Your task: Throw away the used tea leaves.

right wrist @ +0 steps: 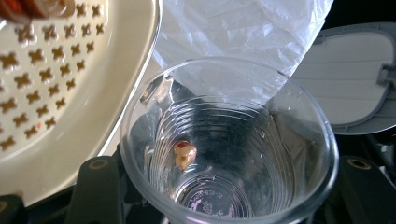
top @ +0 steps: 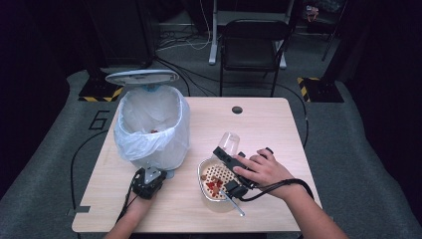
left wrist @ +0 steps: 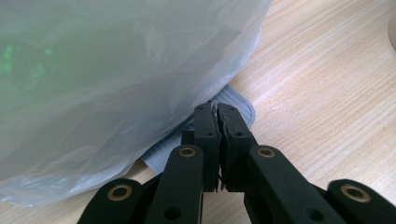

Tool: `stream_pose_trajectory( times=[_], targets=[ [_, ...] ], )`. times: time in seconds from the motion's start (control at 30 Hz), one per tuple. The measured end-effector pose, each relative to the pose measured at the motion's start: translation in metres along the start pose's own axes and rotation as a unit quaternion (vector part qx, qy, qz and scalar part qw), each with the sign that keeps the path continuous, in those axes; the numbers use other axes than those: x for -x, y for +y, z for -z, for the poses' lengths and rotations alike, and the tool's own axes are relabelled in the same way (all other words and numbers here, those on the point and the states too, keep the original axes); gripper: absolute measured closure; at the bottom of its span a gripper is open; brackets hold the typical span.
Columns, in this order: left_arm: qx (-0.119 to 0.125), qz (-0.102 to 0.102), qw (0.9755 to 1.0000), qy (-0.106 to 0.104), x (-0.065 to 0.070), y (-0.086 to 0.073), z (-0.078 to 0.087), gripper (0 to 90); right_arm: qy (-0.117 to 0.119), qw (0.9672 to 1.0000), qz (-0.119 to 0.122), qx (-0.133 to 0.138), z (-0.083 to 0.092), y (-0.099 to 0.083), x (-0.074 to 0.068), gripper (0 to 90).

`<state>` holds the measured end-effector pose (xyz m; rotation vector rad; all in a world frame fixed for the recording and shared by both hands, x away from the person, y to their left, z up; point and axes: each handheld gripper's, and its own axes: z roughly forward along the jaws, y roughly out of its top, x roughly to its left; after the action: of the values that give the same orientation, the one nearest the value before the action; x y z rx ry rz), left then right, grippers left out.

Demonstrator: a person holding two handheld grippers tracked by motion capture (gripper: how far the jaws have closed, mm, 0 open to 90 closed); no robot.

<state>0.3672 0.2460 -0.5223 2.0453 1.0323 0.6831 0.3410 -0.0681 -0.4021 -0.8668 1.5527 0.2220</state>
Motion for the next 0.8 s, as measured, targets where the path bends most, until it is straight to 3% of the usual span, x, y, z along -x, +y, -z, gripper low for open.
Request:
stream_pose_trajectory(
  times=[0.13, 0.17, 0.2, 0.27, 0.33, 0.37, 0.4, 0.57, 0.7, 0.77, 0.8],
  targets=[
    [-0.001, -0.015, 0.9999, 0.008, -0.002, 0.001, 0.001, 86.8, 0.015, 0.9992, -0.035, 0.011, -0.001, -0.003, 0.005, 36.6],
    [0.0, -0.014, 0.9999, 0.008, -0.002, 0.001, 0.001, 86.8, 0.018, 0.9974, -0.069, 0.015, 0.0, -0.005, 0.006, 36.6],
    [-0.002, -0.017, 0.9998, 0.008, -0.002, 0.001, 0.001, 86.8, 0.022, 0.9964, -0.078, 0.024, -0.001, -0.007, 0.009, 36.6],
    [0.0, -0.015, 0.9999, 0.008, -0.002, 0.001, 0.001, 86.8, 0.019, 0.9924, -0.118, 0.029, -0.001, -0.01, 0.012, 36.5],
    [-0.001, 0.005, 1.0, -0.002, 0.001, 0.0, 0.0, 86.8, 0.02, 0.9864, -0.159, 0.036, -0.002, -0.016, 0.016, 36.4],
    [-0.003, -0.009, 1.0, 0.002, -0.001, 0.0, 0.0, 86.8, 0.022, 0.9829, -0.178, 0.039, -0.002, -0.019, 0.018, 36.4],
    [-0.002, 0.003, 1.0, -0.002, 0.0, 0.0, 0.0, 86.9, 0.026, 0.9784, -0.2, 0.044, -0.003, -0.022, 0.019, 36.4],
    [-0.002, 0.003, 1.0, -0.002, 0.0, 0.0, 0.0, 86.8, 0.049, 0.9491, -0.304, 0.068, -0.004, -0.036, 0.026, 36.7],
    [-0.002, 0.002, 1.0, -0.002, 0.0, 0.0, 0.0, 86.8, 0.057, 0.918, -0.383, 0.087, -0.006, -0.046, 0.034, 36.7],
    [-0.002, 0.002, 1.0, -0.002, 0.0, 0.0, 0.0, 86.8, 0.062, 0.9044, -0.412, 0.093, -0.007, -0.051, 0.036, 36.8],
    [-0.002, 0.003, 1.0, -0.002, 0.0, 0.0, 0.0, 86.8, 0.072, 0.8934, -0.433, 0.097, -0.008, -0.054, 0.037, 36.9]
  ],
)
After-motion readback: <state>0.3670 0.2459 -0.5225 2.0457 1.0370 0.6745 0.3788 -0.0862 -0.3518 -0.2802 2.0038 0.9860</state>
